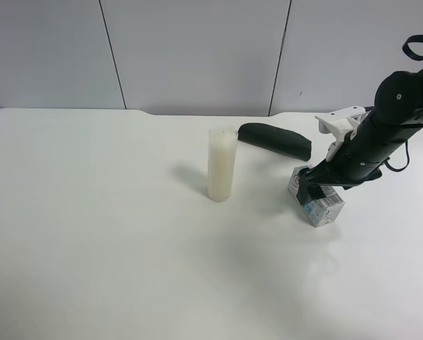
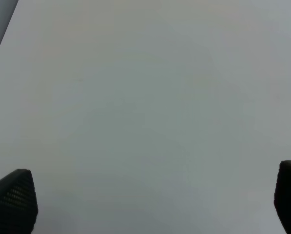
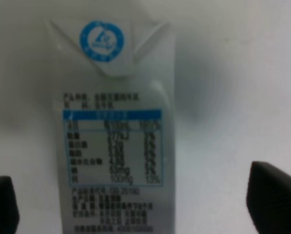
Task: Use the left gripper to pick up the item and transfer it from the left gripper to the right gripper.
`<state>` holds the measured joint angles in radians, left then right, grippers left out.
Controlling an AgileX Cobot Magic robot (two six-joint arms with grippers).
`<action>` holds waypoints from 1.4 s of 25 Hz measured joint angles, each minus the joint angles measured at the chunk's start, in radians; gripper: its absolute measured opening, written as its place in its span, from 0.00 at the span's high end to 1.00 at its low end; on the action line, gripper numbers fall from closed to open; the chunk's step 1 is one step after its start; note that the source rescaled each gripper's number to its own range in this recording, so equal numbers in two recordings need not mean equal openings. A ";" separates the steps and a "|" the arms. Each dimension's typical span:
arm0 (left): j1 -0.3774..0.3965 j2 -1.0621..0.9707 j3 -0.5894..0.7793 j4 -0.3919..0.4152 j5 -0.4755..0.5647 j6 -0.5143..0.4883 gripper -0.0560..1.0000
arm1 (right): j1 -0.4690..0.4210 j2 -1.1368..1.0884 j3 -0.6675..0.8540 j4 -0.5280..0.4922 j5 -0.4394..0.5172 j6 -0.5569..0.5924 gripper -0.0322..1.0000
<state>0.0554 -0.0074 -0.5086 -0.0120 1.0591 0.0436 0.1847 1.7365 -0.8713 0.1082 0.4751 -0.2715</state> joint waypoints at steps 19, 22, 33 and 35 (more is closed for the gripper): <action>0.000 0.000 0.000 0.000 0.000 0.000 0.01 | 0.000 -0.711 0.001 0.006 0.470 0.049 0.00; 0.000 0.000 0.000 0.000 0.000 0.000 0.01 | 0.000 -0.875 0.001 0.006 0.566 0.052 0.00; 0.000 0.000 0.000 0.000 0.000 0.000 0.01 | 0.000 -1.412 0.208 0.010 0.718 0.127 0.00; 0.000 0.000 0.000 0.000 0.000 0.000 0.01 | 0.000 -1.504 0.262 0.010 0.718 0.127 0.00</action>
<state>0.0554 -0.0074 -0.5086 -0.0120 1.0591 0.0436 0.1847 0.2330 -0.6088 0.1183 1.1930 -0.1441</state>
